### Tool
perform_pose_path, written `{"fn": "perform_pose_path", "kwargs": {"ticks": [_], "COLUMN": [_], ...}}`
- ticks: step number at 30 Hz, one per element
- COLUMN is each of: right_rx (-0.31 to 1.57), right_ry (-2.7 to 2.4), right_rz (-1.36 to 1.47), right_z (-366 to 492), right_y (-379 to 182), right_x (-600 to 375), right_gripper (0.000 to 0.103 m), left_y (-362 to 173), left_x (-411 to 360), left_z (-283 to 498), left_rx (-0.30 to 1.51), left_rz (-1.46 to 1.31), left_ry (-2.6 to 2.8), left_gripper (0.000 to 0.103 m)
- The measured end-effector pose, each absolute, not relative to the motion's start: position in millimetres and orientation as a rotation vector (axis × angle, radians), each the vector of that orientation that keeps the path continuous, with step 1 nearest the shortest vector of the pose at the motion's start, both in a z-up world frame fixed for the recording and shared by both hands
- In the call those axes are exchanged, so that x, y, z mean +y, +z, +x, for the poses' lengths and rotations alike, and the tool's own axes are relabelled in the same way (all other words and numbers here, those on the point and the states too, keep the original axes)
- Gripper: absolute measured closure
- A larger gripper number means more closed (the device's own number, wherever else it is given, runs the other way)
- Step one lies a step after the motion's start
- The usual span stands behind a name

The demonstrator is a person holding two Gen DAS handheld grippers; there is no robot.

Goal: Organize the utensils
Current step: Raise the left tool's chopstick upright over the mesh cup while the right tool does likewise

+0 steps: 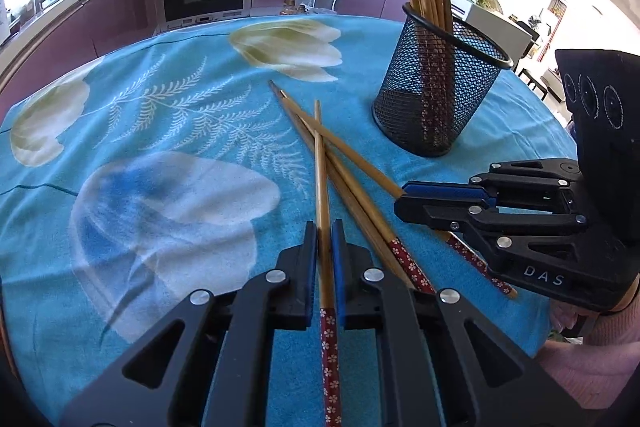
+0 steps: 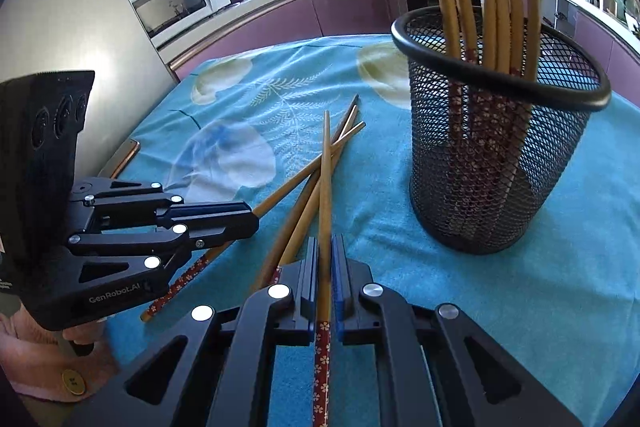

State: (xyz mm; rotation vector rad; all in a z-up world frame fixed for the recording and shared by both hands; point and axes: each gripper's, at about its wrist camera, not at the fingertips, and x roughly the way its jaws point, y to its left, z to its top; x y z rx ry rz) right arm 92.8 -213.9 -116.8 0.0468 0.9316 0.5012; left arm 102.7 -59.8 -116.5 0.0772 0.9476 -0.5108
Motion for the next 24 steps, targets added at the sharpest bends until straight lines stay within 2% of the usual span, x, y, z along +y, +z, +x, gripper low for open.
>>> {"fn": "perform_pose_path", "kwargs": {"ticks": [4,6,10,13,15,24], "right_rx": [0.932,0.931,0.932,0.929,0.924,0.837], "right_ry": [0.499,0.495,0.496,0.499,0.503,0.534], "right_rz": [0.041,0.042,0.048,0.048,0.048,0.042], "right_z": [97.4,101.0,108.0,110.2,109.4,94.1], "right_y": [-117.8,-117.9,-118.3,-118.1,-116.5,-91.7], "right_x": [-212.3,-211.3,-210.6,-209.0,-209.5,-217.0], "right_gripper": [0.095,0.094,0.094,0.096,0.097,0.097], "left_y": [-118.0,-117.4,-117.8,-117.8,-117.8,-105.0], "left_x": [-61.6,-63.0,-67.4,-69.1,-70.4,-67.2], "left_z": [109.8,115.0,124.9,132.8,135.9,128.8], "left_rx": [0.957,0.965,0.966,0.975,0.977,0.948], "left_rz": [0.096,0.102,0.113,0.101,0.101,0.057], "left_ry": [-0.527,-0.535,-0.556,-0.563,-0.55,-0.557], "left_gripper": [0.092,0.086,0.083,0.084,0.093,0.096]}}
